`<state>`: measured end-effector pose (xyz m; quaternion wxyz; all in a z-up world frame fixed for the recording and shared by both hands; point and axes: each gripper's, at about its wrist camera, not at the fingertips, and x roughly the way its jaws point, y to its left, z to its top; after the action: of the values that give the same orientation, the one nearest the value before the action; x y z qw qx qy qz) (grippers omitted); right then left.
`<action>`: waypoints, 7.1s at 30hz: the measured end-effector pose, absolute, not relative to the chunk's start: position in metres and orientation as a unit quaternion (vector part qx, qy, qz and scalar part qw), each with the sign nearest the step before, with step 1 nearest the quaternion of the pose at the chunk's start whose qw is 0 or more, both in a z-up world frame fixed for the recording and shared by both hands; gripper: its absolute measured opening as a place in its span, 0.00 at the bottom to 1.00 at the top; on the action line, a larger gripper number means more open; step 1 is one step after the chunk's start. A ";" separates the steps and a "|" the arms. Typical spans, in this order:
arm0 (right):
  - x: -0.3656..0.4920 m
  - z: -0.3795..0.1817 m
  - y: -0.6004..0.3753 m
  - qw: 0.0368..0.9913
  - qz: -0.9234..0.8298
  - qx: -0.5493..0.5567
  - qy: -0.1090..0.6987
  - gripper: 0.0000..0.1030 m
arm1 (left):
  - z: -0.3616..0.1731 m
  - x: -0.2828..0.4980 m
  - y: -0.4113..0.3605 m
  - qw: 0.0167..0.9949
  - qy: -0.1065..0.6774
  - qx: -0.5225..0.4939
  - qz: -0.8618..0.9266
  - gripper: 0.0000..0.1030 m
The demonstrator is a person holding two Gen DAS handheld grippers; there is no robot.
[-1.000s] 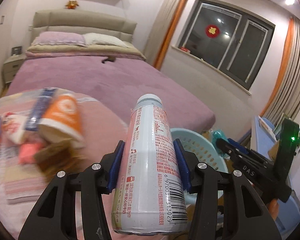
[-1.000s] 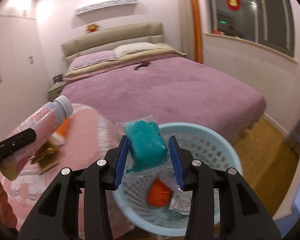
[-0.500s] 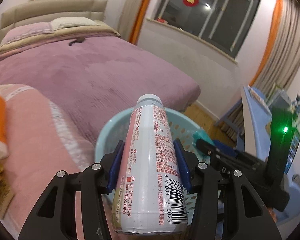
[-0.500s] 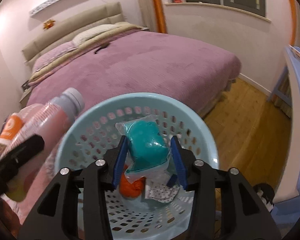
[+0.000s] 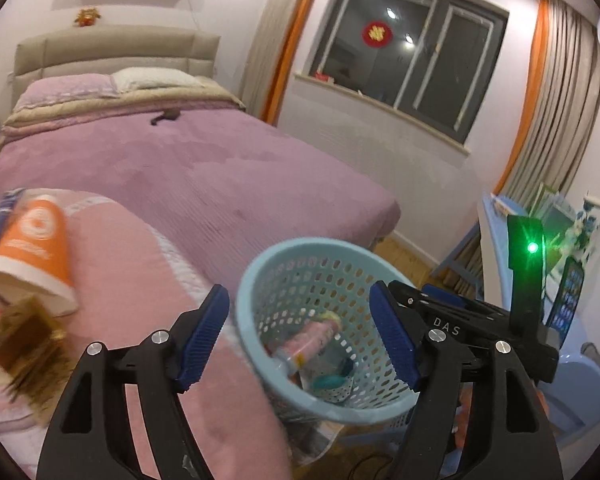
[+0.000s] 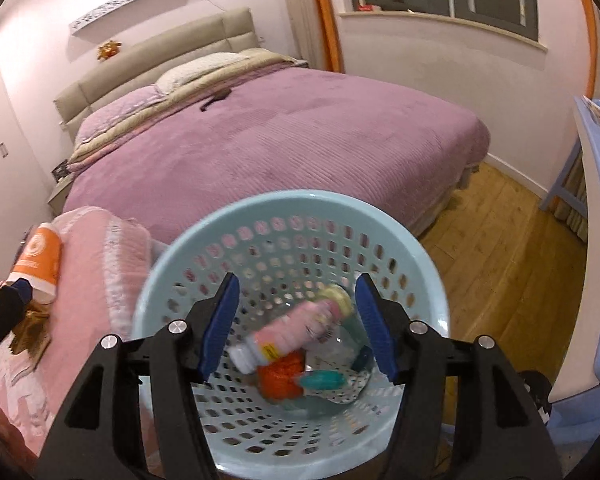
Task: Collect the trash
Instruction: 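Move the right gripper to the orange paper cup and grasp it, then grasp the red cigarette box with the left gripper while the right gripper lifts the orange cup, then drop the orange cup and red box into the blue basket with both grippers, then grasp the blue milk carton with the left gripper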
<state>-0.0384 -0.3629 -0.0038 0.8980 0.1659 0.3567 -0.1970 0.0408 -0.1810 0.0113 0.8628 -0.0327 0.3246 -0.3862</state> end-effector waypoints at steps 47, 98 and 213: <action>0.138 0.016 -0.065 0.918 0.045 0.035 0.392 0.71 | -0.039 0.178 0.138 0.908 0.411 -0.077 -0.017 0.79; 0.183 -0.036 -0.135 0.889 0.090 0.052 0.445 0.93 | -0.041 0.173 0.145 0.911 0.399 -0.101 -0.020 0.60; 0.037 0.006 -0.120 0.934 0.082 0.074 0.339 0.53 | 0.016 0.155 0.028 0.897 0.389 -0.061 -0.203 0.72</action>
<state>0.0371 -0.1201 0.0065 0.9344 0.0739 0.3387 0.0819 0.1550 0.0278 0.0158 0.8967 -0.0607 0.3887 -0.2029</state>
